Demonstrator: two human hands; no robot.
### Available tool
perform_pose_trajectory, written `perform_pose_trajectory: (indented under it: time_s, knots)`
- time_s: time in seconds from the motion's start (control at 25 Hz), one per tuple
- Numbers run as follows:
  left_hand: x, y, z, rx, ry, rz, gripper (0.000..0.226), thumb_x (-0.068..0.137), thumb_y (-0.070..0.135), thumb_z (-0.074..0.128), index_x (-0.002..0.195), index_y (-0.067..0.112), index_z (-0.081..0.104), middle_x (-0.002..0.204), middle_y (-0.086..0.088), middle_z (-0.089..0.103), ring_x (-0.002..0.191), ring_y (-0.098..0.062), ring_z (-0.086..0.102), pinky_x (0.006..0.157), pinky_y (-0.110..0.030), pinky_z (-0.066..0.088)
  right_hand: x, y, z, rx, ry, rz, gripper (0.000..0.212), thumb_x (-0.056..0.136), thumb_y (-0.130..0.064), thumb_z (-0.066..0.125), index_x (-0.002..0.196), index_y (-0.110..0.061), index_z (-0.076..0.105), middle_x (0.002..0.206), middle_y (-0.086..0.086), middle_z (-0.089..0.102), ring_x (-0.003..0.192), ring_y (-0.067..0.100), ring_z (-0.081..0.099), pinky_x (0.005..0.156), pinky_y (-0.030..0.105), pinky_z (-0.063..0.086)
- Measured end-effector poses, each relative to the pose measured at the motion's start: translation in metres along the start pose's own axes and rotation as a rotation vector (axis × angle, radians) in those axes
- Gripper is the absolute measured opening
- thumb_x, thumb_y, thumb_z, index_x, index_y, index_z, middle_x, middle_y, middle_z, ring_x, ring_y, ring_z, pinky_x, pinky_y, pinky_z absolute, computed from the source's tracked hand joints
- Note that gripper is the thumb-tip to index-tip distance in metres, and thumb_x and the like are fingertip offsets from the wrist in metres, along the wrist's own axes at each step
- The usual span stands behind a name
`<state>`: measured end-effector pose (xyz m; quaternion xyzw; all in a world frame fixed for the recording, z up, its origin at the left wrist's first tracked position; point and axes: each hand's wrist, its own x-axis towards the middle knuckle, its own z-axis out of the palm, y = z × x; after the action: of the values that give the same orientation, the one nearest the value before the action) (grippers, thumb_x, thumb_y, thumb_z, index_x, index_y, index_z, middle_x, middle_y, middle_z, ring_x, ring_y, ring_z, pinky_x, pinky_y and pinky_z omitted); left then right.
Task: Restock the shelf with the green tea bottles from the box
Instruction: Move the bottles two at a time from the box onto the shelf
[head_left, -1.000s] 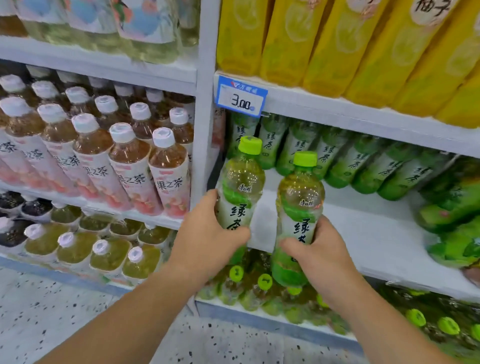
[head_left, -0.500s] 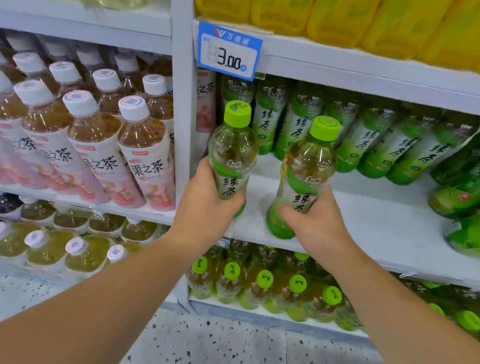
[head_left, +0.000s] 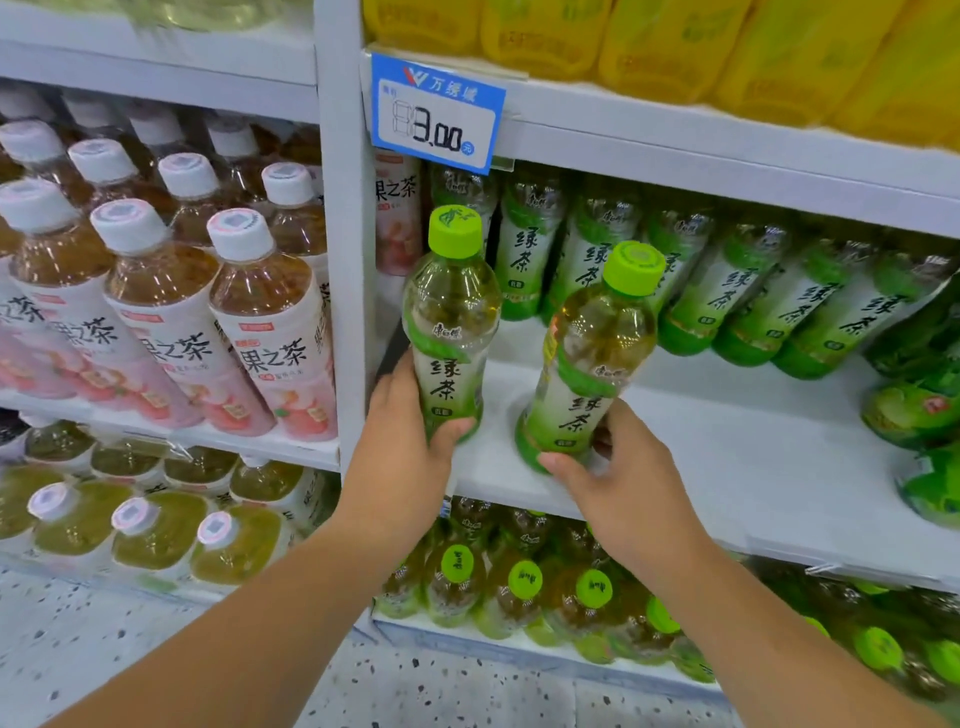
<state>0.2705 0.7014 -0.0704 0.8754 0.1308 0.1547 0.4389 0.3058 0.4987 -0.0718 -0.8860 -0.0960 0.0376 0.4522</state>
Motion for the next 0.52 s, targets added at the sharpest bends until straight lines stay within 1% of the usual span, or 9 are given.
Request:
perform_pose_trajectory:
  time_s: [0.08, 0.2, 0.24, 0.36, 0.4, 0.48, 0.52]
  knots:
    - [0.008, 0.0, 0.006, -0.007, 0.027, -0.02, 0.06, 0.09, 0.022, 0.072, 0.142, 0.022, 0.042, 0.134, 0.002, 0.054, 0.124, -0.015, 0.049, 0.105, -0.033, 0.04, 0.013, 0.001, 0.007, 0.027, 0.03, -0.006, 0.044, 0.08, -0.037, 0.08, 0.106, -0.055, 0.05, 0.098, -0.045, 0.058, 0.097, -0.024, 0.053, 0.072, 0.006, 0.041]
    - [0.028, 0.0, 0.013, 0.016, 0.046, -0.062, 0.049, 0.091, 0.023, 0.071, 0.133, 0.017, 0.048, 0.129, -0.002, 0.056, 0.121, -0.019, 0.051, 0.099, -0.024, 0.036, 0.034, 0.004, 0.017, 0.059, 0.055, -0.023, 0.044, 0.079, -0.036, 0.081, 0.111, -0.048, 0.053, 0.101, -0.032, 0.064, 0.096, -0.01, 0.061, 0.08, 0.016, 0.047]
    - [0.035, 0.0, 0.014, 0.04, 0.05, -0.064, 0.048, 0.091, 0.024, 0.07, 0.133, 0.014, 0.048, 0.128, -0.004, 0.056, 0.121, -0.021, 0.05, 0.098, -0.026, 0.035, 0.04, 0.004, 0.02, 0.056, 0.067, -0.032, 0.045, 0.079, -0.036, 0.081, 0.114, -0.045, 0.053, 0.101, -0.03, 0.065, 0.095, -0.009, 0.062, 0.08, 0.017, 0.048]
    - [0.055, -0.001, 0.02, 0.088, 0.047, -0.075, 0.053, 0.094, 0.029, 0.066, 0.139, 0.014, 0.042, 0.131, -0.01, 0.055, 0.122, -0.028, 0.05, 0.104, -0.038, 0.039, 0.057, 0.002, 0.026, 0.031, 0.107, -0.067, 0.047, 0.08, -0.037, 0.08, 0.115, -0.04, 0.048, 0.099, -0.027, 0.064, 0.093, -0.013, 0.06, 0.074, 0.011, 0.047]
    - [0.061, -0.002, 0.02, 0.095, 0.044, -0.088, 0.055, 0.094, 0.029, 0.066, 0.141, 0.015, 0.04, 0.132, -0.01, 0.055, 0.122, -0.029, 0.051, 0.103, -0.04, 0.04, 0.063, 0.0, 0.029, 0.038, 0.113, -0.077, 0.046, 0.081, -0.036, 0.08, 0.115, -0.037, 0.048, 0.101, -0.023, 0.065, 0.094, -0.009, 0.062, 0.075, 0.014, 0.049]
    - [0.074, -0.004, 0.023, 0.095, 0.039, -0.128, 0.051, 0.095, 0.028, 0.065, 0.138, 0.014, 0.041, 0.129, -0.012, 0.058, 0.118, -0.032, 0.054, 0.096, -0.037, 0.043, 0.075, -0.001, 0.035, 0.073, 0.13, -0.099, 0.045, 0.083, -0.031, 0.079, 0.117, -0.031, 0.05, 0.109, -0.013, 0.068, 0.1, 0.004, 0.065, 0.082, 0.024, 0.053]
    - [0.079, -0.004, 0.024, 0.087, 0.04, -0.149, 0.048, 0.095, 0.027, 0.065, 0.135, 0.013, 0.043, 0.127, -0.013, 0.059, 0.116, -0.033, 0.055, 0.093, -0.035, 0.043, 0.08, -0.002, 0.037, 0.077, 0.138, -0.107, 0.045, 0.083, -0.03, 0.079, 0.119, -0.028, 0.051, 0.112, -0.009, 0.068, 0.102, 0.009, 0.065, 0.084, 0.027, 0.053]
